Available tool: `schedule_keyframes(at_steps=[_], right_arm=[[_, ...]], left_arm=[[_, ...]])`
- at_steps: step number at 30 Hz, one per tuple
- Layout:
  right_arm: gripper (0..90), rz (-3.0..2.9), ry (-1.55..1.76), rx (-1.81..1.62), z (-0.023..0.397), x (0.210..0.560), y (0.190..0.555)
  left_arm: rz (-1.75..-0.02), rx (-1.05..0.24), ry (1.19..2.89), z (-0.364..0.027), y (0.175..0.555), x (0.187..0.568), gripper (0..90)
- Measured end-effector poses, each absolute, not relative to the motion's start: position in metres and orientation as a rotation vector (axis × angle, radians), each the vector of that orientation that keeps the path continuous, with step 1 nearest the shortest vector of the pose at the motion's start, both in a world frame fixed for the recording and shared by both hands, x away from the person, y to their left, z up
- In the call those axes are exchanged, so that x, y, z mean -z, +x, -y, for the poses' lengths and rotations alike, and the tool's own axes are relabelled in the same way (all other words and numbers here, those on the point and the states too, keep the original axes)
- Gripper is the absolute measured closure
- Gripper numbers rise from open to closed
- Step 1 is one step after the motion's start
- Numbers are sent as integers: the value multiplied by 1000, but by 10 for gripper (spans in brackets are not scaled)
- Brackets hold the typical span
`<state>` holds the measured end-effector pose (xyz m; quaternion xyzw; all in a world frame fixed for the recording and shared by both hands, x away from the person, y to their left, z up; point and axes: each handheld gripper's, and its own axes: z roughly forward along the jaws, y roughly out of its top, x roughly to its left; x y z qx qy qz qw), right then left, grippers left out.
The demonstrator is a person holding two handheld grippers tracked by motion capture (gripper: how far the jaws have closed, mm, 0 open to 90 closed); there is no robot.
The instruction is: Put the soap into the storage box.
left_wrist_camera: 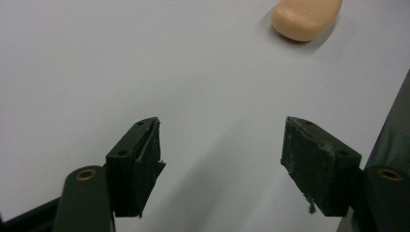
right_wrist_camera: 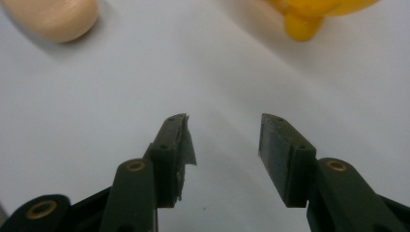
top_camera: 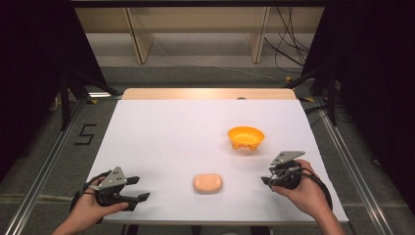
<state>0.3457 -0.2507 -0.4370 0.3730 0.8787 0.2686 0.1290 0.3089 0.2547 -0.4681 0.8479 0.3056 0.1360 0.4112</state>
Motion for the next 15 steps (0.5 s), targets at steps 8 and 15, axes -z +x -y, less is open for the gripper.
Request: schedule_keyframes(at_steps=[8, 15], right_arm=[[513, -2770, 849, -615, 233, 436, 348], [467, -2903, 670, -466, 213, 434, 354]], left_arm=[[-773, -334, 2131, -254, 309, 468, 298], [-777, -341, 2107, -253, 308, 469, 298]])
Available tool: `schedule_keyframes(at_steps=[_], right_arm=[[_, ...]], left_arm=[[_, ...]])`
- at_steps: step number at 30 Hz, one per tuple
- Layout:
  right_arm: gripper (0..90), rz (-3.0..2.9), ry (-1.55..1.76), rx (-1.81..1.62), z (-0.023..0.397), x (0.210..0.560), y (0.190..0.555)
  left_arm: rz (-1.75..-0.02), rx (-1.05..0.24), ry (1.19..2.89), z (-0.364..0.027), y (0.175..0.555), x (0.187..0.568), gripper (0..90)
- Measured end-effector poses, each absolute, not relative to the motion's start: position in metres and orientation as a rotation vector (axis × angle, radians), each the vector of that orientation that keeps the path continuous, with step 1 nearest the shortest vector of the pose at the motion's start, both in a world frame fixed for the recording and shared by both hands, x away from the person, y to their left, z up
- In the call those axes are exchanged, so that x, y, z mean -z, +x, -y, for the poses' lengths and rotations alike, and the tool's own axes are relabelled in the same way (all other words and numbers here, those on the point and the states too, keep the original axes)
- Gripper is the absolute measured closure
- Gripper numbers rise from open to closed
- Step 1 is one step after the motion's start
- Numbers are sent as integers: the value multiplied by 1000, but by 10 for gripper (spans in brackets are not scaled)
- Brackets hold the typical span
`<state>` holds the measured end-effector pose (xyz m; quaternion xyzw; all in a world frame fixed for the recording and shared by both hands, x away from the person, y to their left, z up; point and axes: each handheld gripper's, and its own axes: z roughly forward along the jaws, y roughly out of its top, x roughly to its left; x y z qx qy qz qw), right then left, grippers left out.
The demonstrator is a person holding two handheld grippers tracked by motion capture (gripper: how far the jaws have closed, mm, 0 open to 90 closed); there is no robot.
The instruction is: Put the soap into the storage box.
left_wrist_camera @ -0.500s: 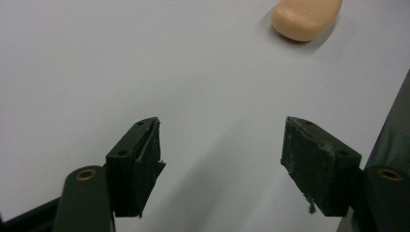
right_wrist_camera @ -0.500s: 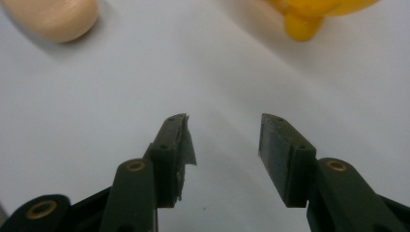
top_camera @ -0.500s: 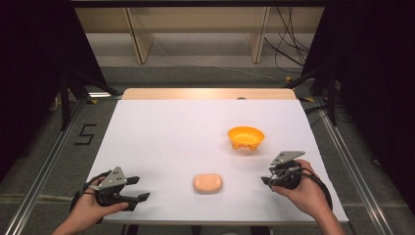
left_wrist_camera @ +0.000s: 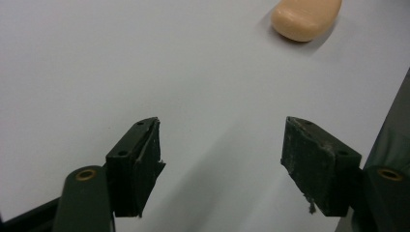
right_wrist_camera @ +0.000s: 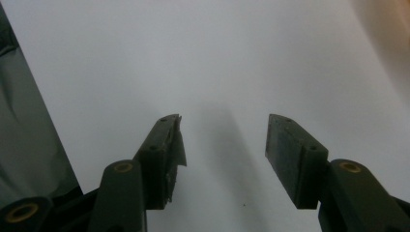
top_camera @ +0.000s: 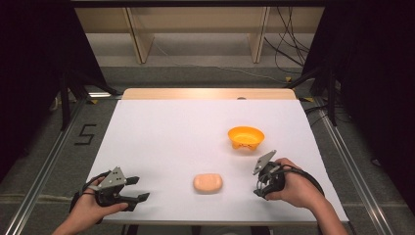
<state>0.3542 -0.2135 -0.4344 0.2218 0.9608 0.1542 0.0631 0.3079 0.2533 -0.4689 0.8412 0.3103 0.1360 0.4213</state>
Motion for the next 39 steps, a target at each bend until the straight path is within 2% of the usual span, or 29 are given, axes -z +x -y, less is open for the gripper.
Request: schedule_keyframes(at_steps=[18, 39], right_arm=[[421, -3006, 492, -421, 170, 429, 374], [402, -3035, 432, -405, 145, 428, 385]], left_arm=[[-795, -341, 2101, -256, 305, 468, 298], [-837, -344, 2092, -261, 300, 468, 298]])
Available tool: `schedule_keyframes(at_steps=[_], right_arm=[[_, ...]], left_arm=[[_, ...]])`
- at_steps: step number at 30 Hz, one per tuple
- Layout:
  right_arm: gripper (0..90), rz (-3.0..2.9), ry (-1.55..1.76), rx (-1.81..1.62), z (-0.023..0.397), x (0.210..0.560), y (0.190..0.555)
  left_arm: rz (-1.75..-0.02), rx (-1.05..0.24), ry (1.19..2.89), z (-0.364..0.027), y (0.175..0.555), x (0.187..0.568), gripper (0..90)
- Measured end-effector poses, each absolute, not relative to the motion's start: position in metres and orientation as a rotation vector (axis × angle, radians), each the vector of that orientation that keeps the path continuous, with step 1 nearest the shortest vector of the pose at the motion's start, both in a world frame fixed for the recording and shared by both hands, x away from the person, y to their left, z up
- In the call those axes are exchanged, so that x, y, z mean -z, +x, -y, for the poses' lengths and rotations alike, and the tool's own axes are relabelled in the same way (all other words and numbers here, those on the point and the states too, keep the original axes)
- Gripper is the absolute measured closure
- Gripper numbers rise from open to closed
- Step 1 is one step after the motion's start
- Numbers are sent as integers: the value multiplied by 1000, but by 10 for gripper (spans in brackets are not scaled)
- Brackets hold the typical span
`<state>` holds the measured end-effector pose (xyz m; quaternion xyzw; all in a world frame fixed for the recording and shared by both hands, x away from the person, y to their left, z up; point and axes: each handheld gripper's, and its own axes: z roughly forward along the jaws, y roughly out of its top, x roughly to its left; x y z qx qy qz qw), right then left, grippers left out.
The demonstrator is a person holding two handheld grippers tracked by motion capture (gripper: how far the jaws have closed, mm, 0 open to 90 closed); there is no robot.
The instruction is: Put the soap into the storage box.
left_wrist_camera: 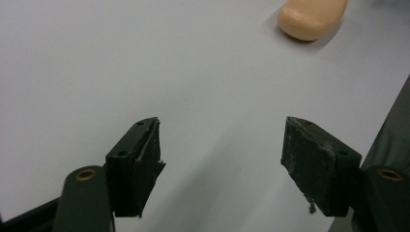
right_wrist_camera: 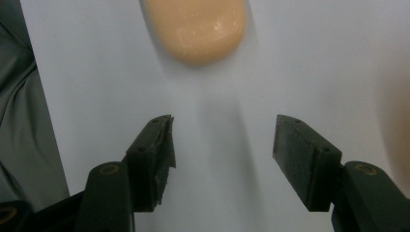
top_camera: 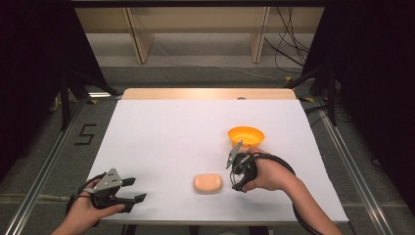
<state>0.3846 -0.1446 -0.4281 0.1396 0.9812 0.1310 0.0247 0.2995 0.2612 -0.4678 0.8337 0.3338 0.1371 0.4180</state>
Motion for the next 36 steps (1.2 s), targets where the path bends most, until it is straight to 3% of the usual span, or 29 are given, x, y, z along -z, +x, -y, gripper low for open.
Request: schedule_keyframes(at_steps=[36], right_arm=[[290, -3075, 251, -301, 98, 438, 396]], left_arm=[[-799, -379, 2115, -267, 299, 466, 298]])
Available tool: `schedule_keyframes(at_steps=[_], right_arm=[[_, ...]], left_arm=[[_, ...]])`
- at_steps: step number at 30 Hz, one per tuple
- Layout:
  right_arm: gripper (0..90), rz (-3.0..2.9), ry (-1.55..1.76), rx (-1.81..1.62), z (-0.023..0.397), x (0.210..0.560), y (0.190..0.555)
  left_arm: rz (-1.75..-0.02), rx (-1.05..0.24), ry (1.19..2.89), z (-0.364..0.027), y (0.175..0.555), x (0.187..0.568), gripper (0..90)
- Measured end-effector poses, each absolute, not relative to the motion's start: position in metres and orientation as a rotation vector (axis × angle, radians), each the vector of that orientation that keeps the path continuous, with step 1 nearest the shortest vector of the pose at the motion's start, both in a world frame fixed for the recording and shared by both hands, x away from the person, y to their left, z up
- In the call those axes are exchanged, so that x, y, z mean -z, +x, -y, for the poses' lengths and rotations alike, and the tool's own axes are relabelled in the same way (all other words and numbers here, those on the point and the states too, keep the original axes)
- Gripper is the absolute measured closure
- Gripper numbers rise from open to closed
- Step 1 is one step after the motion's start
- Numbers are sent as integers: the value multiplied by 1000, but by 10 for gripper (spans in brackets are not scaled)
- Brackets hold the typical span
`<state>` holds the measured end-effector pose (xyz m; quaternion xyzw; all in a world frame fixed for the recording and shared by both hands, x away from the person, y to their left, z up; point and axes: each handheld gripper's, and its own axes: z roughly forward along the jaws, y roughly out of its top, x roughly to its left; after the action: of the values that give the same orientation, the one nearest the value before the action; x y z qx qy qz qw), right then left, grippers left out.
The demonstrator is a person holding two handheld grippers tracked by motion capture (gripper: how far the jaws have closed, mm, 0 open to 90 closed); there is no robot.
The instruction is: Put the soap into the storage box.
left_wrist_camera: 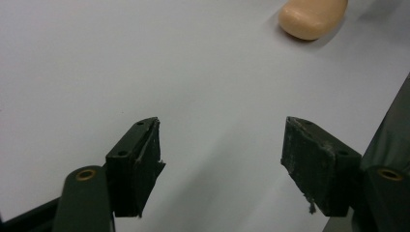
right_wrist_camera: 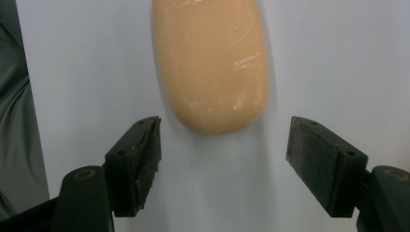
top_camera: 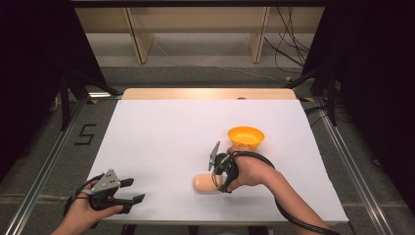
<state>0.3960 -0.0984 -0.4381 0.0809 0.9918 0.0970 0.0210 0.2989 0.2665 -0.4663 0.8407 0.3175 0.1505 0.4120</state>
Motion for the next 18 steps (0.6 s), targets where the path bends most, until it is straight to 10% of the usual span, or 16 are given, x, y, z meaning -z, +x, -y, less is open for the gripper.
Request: schedule_keyframes(at_steps=[18], right_arm=[[269, -3083, 153, -290, 79, 444, 401]], left_arm=[[-793, -381, 2104, -266, 299, 467, 297]])
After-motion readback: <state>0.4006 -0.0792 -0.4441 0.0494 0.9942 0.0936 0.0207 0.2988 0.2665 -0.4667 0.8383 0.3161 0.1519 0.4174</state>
